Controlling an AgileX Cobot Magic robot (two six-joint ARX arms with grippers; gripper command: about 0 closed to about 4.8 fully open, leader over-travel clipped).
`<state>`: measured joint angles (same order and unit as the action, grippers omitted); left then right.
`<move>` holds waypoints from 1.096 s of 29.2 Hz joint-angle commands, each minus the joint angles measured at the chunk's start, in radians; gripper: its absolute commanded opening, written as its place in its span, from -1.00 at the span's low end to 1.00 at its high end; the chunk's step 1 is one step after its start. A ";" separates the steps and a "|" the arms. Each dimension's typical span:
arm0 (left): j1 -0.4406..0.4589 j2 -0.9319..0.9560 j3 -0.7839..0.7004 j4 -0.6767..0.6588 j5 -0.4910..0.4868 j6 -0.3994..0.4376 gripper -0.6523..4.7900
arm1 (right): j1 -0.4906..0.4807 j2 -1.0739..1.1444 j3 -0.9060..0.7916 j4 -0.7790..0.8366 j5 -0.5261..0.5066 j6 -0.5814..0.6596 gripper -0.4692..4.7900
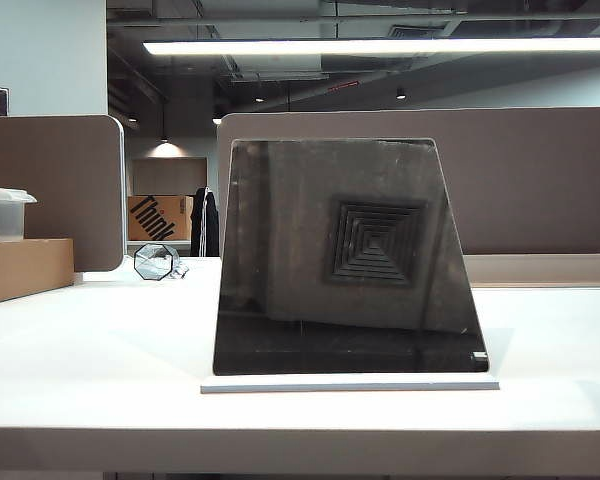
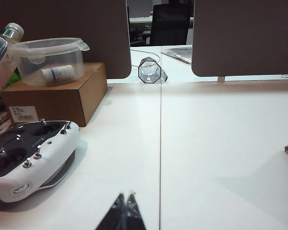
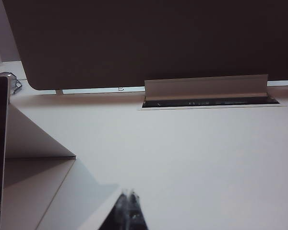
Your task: Push the center of the mirror on the table forward to move it for a short distance.
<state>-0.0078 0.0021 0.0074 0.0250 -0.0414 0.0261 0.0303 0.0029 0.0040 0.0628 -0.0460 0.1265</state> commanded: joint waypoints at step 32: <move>-0.559 0.001 -0.001 0.010 -0.026 0.000 -0.78 | 0.098 0.364 0.431 -0.064 -0.536 0.435 -0.84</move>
<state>-0.5644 0.0017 0.0074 0.0246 -0.0677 0.0261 0.1043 0.3164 0.4026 -0.0006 -0.5415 0.6197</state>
